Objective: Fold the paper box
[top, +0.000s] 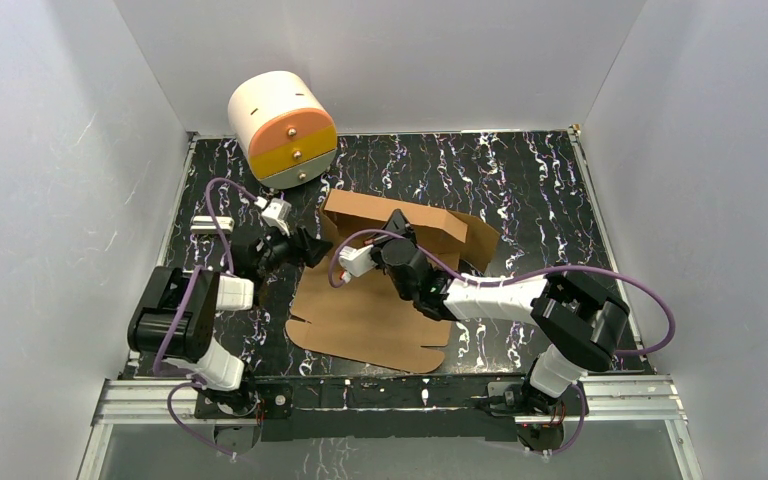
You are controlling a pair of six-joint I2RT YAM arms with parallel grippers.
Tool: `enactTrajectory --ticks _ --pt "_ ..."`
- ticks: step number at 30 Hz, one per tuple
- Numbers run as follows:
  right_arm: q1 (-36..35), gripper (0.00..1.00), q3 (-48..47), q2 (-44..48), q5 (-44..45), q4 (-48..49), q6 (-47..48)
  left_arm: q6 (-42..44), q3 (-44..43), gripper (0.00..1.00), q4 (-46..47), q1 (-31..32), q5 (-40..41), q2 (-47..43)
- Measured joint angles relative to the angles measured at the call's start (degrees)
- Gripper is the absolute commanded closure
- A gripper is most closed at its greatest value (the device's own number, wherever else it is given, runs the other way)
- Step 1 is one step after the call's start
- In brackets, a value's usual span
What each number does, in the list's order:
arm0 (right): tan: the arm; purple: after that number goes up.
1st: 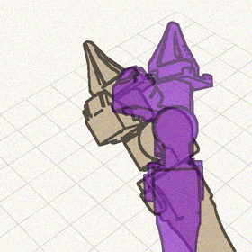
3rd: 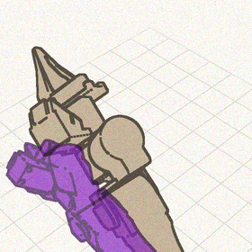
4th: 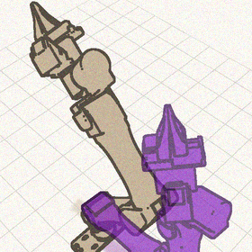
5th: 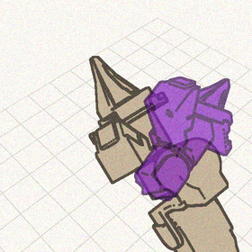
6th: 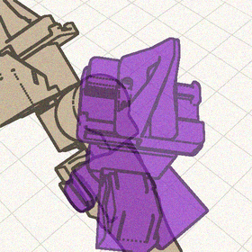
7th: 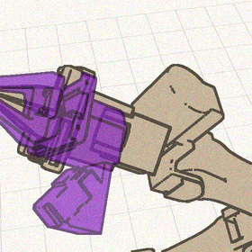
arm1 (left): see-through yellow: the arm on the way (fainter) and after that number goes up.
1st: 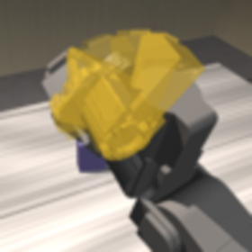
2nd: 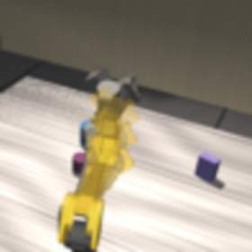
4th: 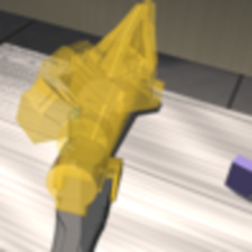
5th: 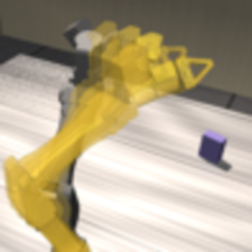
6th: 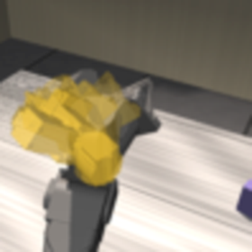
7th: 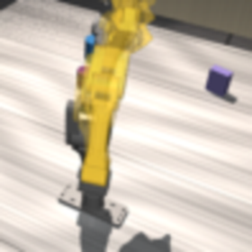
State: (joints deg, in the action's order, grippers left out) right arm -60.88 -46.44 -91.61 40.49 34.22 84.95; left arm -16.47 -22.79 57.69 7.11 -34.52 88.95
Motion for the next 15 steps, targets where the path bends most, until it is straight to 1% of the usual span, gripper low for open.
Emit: enactTrajectory --ticks 7,15 --pt "-0.02 1.00 -2.08 0.02 -0.44 -3.91 -1.81 1.31 -1.44 0.38 1.84 1.29 0.90 3.08" --pt "0.00 1.00 -4.37 0.07 -1.16 -8.24 -4.15 2.75 -4.57 0.47 3.32 3.17 2.12 6.71"
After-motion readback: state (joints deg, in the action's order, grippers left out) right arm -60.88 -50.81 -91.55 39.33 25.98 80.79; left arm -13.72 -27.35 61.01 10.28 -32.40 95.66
